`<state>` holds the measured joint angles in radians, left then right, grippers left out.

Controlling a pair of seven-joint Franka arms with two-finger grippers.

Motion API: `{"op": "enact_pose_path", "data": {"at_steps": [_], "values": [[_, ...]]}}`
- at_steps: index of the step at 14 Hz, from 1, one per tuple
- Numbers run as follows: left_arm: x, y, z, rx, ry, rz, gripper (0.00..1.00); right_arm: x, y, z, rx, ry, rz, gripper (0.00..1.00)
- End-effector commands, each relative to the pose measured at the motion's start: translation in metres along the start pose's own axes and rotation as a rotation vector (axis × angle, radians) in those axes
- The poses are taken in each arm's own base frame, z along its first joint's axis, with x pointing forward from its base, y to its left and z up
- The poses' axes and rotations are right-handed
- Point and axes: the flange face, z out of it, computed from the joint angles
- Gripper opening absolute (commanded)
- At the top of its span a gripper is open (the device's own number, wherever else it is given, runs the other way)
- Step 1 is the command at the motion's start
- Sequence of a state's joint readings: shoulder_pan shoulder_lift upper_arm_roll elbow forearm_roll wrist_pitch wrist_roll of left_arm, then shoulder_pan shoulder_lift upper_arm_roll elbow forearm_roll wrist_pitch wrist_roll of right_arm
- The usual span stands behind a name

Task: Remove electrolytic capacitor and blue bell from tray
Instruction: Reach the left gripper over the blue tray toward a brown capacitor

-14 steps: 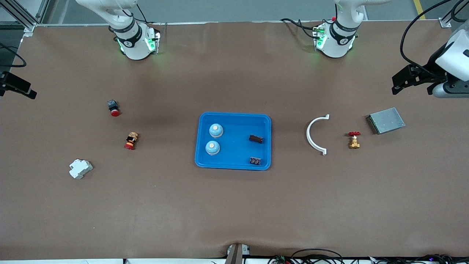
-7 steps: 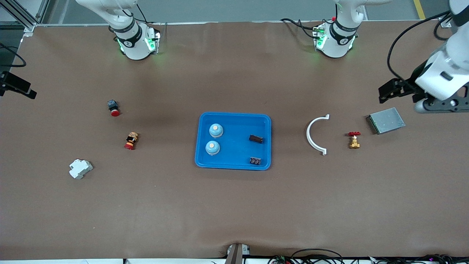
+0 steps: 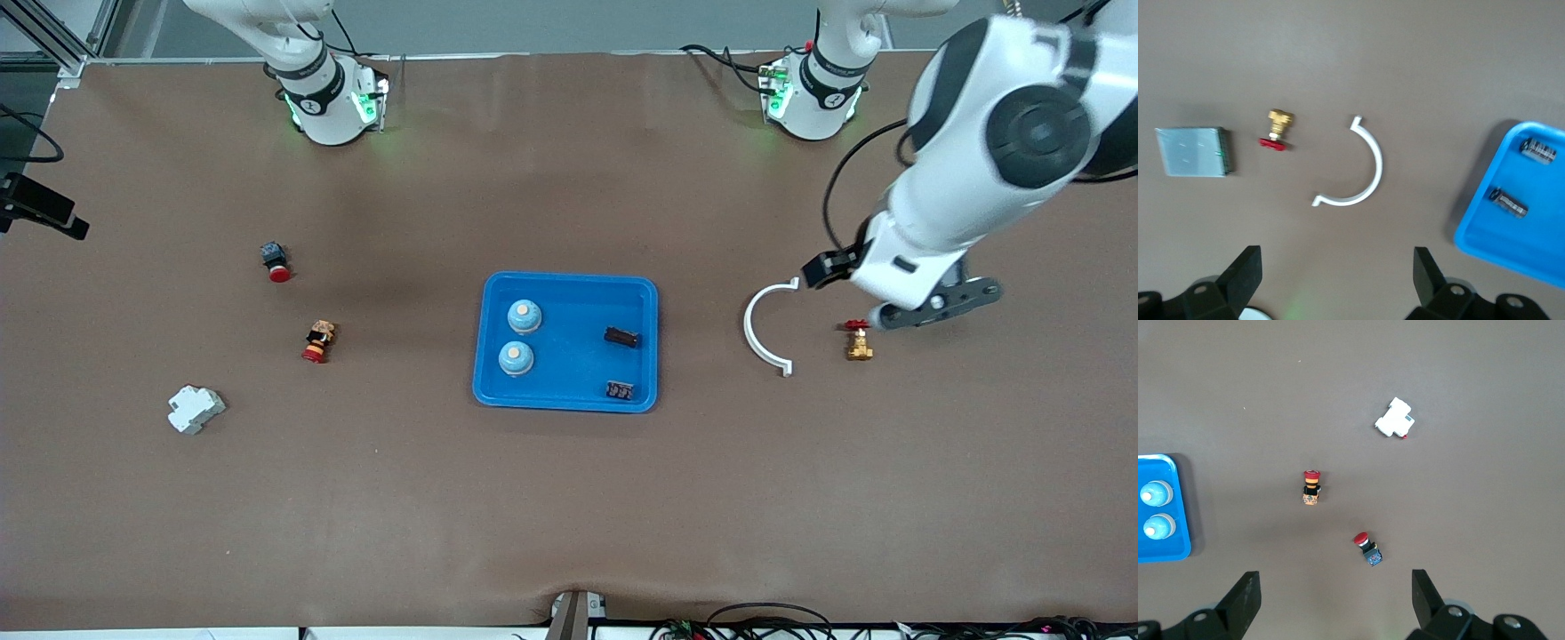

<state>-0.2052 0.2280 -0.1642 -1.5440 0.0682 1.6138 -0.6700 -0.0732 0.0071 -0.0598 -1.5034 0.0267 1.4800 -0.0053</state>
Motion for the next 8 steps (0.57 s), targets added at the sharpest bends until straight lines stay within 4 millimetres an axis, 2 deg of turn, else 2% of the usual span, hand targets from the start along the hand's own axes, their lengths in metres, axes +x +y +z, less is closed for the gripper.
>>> {"op": "enact_pose_path", "data": {"at_steps": [1,4,8], "values": [[0.001,0.025,0.042,-0.018,0.031,-0.127,1.0,-0.001,0.002,-0.004,0.004,0.001,0.016,1.0],[-0.009,0.066,0.082,-0.046,0.037,-0.248,1.0,-0.001,-0.001,-0.003,0.004,-0.003,0.008,1.0],[-0.03,0.118,0.123,-0.059,0.024,-0.416,1.0,-0.002,0.0,-0.004,0.009,-0.009,0.011,1.0]]}}
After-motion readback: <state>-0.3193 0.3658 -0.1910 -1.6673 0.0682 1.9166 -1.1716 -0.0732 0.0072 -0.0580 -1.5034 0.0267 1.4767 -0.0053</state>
